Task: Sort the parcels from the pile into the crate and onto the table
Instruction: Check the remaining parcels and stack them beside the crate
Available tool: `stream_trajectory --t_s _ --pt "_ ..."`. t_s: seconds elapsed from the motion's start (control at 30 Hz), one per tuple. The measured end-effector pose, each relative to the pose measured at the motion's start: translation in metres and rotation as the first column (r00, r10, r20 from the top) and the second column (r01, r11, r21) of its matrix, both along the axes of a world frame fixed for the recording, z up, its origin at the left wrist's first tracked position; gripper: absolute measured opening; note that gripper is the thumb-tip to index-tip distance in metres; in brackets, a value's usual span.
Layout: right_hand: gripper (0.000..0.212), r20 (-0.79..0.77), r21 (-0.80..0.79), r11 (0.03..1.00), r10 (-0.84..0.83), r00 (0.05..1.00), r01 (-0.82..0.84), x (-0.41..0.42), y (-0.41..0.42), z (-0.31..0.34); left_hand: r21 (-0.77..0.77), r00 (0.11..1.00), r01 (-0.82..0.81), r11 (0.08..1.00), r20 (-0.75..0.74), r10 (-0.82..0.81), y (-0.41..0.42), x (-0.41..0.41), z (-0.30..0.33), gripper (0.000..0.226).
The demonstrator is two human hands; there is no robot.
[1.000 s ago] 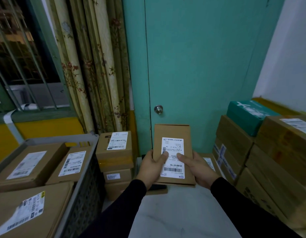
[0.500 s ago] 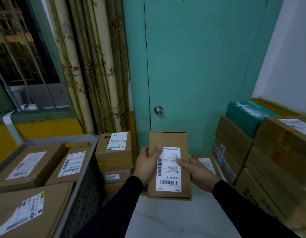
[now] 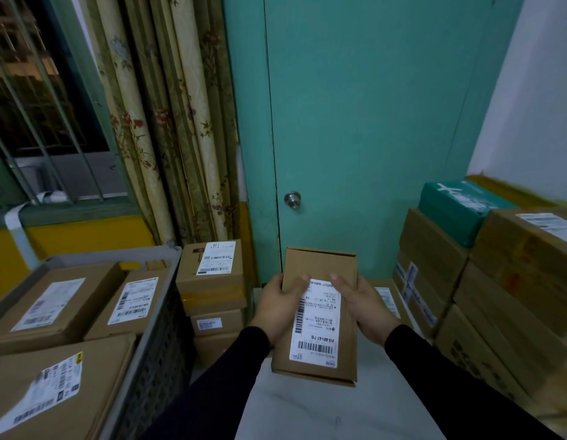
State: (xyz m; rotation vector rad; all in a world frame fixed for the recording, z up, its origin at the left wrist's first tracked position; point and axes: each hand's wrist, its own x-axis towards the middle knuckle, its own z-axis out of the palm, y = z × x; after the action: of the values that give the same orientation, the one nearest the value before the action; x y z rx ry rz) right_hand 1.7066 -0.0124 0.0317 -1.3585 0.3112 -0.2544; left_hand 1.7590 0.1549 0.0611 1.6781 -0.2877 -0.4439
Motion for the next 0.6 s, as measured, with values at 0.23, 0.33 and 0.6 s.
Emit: stream_trajectory --t_s 0.23,0.33,0.6 --pt "0.037 -0.025 -0.031 0.999 0.038 0.999 -0.039 -0.001 -0.002 0.001 0.013 0.999 0.013 1.000 0.032 -0.014 0.003 0.002 0.001 0.037" --pt "0.042 -0.035 -0.110 0.993 0.028 0.999 -0.032 -0.003 -0.002 0.003 0.078 0.997 0.046 0.996 0.053 -0.050 0.006 0.004 0.001 0.039" --pt "0.025 -0.139 -0.427 0.903 -0.015 0.990 -0.047 -0.005 -0.019 -0.003 0.202 0.990 0.118 0.972 0.053 -0.132 0.012 0.011 -0.002 0.035"
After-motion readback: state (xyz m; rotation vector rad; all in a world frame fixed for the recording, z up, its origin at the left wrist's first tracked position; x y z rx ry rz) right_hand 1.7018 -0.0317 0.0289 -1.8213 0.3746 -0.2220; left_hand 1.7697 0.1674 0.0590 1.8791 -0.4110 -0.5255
